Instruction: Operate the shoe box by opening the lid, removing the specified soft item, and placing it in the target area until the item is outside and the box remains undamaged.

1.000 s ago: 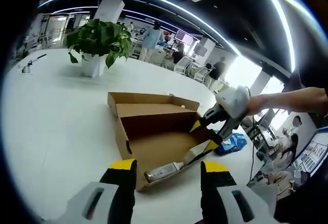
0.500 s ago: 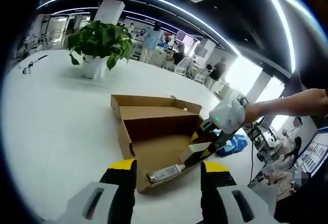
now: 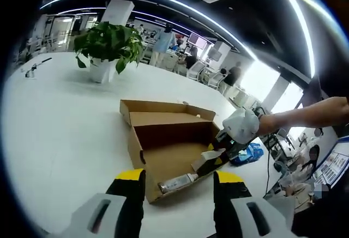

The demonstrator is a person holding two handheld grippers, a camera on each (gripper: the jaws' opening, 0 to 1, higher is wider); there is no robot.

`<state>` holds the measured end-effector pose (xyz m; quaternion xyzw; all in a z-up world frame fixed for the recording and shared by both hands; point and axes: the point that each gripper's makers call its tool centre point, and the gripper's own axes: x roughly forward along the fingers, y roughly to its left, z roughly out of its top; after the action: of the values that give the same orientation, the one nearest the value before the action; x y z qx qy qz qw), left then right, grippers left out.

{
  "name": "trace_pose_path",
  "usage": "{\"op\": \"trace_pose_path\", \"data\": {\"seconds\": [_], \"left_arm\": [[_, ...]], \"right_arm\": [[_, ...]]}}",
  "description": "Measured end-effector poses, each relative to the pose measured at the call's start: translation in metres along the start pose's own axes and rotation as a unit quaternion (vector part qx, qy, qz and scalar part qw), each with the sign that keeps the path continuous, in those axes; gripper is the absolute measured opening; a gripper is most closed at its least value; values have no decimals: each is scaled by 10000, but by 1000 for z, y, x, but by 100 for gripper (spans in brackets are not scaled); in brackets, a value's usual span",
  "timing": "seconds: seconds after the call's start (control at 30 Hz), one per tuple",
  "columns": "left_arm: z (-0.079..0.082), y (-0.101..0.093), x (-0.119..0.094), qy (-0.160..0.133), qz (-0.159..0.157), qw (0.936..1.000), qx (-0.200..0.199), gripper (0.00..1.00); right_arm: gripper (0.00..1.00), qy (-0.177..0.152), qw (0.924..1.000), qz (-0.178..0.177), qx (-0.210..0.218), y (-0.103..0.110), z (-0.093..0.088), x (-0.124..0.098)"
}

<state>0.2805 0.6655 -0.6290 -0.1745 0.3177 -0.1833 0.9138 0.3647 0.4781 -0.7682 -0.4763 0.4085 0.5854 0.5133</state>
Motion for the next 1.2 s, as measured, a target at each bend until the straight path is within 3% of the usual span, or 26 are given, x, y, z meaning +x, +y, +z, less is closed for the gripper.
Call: {"op": "trace_pose_path", "data": {"seconds": [0.5, 1.2], "left_arm": [[4, -6, 3, -70, -91, 9999, 27, 51], [5, -39, 13, 4, -300, 9994, 167, 51]], "right_arm": [[19, -441, 9970, -318, 543, -17, 12, -30], [19, -945, 9918, -691, 517, -23, 20, -88]]}}
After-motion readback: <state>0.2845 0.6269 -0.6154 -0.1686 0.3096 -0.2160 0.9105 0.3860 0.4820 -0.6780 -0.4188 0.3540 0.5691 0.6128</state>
